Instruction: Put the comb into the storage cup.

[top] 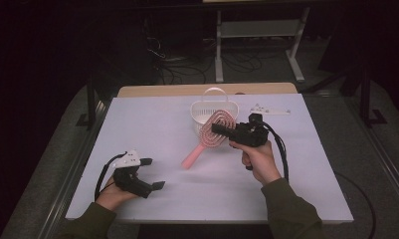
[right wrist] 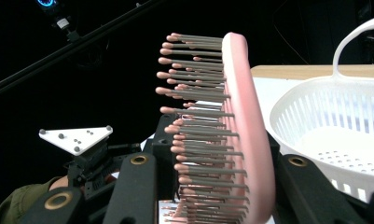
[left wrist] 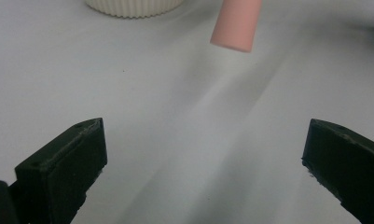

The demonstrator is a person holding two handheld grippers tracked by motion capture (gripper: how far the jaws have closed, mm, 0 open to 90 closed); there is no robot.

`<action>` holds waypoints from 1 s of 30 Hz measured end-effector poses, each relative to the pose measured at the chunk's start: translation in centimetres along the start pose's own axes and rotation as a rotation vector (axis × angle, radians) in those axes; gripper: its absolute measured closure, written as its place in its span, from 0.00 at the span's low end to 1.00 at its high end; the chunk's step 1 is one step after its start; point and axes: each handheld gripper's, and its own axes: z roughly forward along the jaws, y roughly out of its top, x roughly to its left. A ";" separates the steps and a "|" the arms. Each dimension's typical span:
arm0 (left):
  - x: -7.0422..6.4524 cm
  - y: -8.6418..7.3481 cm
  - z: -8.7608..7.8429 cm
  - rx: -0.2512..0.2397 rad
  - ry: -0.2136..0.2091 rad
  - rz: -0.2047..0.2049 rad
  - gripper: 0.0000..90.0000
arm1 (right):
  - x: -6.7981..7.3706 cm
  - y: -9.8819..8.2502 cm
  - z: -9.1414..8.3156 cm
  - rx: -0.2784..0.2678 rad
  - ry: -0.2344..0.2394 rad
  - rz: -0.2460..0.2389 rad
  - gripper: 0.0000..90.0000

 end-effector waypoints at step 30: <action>-0.6 -0.2 0.4 0.047 0.006 0.039 0.00 | -0.4 3.7 -1.7 -0.080 -0.028 -0.023 0.70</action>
